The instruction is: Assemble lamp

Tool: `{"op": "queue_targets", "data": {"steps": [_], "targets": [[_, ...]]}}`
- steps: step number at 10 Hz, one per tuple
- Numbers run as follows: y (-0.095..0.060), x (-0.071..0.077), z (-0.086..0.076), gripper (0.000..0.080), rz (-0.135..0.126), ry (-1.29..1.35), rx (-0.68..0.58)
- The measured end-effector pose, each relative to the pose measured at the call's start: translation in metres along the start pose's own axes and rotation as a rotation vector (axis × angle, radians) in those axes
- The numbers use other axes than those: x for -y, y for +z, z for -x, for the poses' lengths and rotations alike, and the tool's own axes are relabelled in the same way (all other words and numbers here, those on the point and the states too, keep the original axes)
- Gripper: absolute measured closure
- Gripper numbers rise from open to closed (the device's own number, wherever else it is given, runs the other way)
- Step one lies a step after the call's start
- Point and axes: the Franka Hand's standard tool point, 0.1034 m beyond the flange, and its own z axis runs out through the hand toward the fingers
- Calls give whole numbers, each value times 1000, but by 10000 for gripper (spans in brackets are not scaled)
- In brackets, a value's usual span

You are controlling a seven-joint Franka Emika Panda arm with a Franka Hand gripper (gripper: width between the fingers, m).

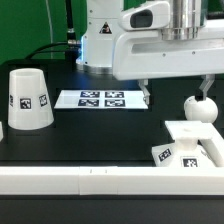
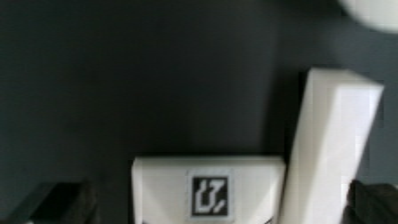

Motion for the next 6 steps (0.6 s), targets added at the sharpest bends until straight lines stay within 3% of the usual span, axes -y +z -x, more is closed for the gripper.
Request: {"op": "queue_targets", "data": {"steps": [4, 6], "targets": [[-1, 46, 4, 100, -10, 54, 16], [3, 48, 3, 100, -12, 46, 8]]}}
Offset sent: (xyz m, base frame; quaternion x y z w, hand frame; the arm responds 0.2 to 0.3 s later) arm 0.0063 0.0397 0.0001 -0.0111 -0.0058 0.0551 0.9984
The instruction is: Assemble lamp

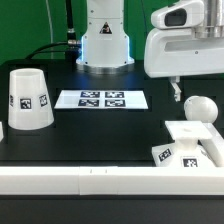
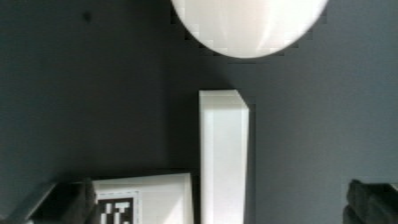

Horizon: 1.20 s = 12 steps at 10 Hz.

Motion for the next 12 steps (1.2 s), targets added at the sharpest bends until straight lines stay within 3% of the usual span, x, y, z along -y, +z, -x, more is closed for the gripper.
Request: {"op": "queue_targets", "data": {"steps": [2, 6, 10, 12], "targets": [[0, -1, 1, 100, 5, -1, 24], [6, 2, 18, 100, 20, -30, 274], [7, 0, 25, 100, 48, -24, 529], [11, 7, 28, 100, 44, -5, 602]]}}
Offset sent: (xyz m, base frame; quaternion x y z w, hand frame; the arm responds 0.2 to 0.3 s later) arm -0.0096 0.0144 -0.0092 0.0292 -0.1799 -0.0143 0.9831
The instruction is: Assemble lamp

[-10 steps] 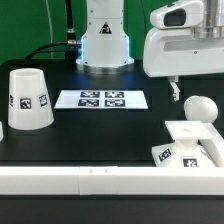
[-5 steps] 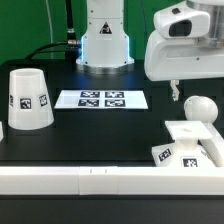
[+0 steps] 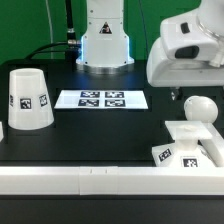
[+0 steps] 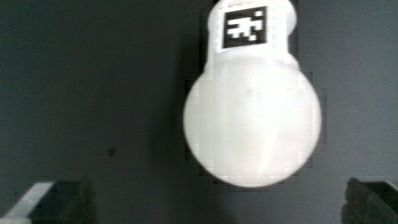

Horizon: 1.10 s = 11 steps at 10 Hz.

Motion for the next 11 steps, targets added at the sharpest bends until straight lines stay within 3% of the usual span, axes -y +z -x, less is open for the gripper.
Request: {"op": "queue_targets", "data": {"steps": [3, 7, 11], "targets": [[3, 12, 3, 100, -33, 12, 18], [6, 9, 5, 100, -33, 14, 38], [24, 6, 12, 100, -17, 13, 259]]}}
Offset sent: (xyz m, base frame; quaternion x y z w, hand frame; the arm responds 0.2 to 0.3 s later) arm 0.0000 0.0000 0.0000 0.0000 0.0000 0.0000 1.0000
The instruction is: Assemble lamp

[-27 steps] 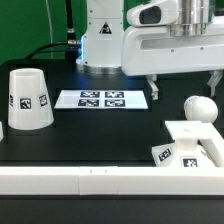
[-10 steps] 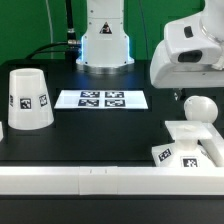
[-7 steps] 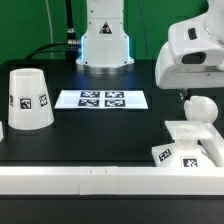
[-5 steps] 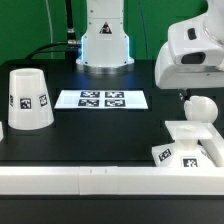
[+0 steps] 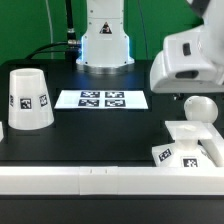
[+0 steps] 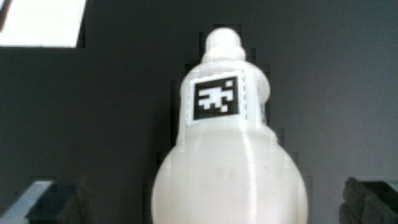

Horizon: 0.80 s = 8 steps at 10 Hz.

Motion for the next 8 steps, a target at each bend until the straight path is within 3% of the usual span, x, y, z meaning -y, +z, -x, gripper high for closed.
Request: {"op": "queue_targets", "data": {"steps": [2, 3, 8], "targets": [[10, -1, -4, 100, 10, -1, 94], [10, 1, -12, 100, 8, -2, 63], [34, 1, -20, 100, 11, 1, 52]]}}
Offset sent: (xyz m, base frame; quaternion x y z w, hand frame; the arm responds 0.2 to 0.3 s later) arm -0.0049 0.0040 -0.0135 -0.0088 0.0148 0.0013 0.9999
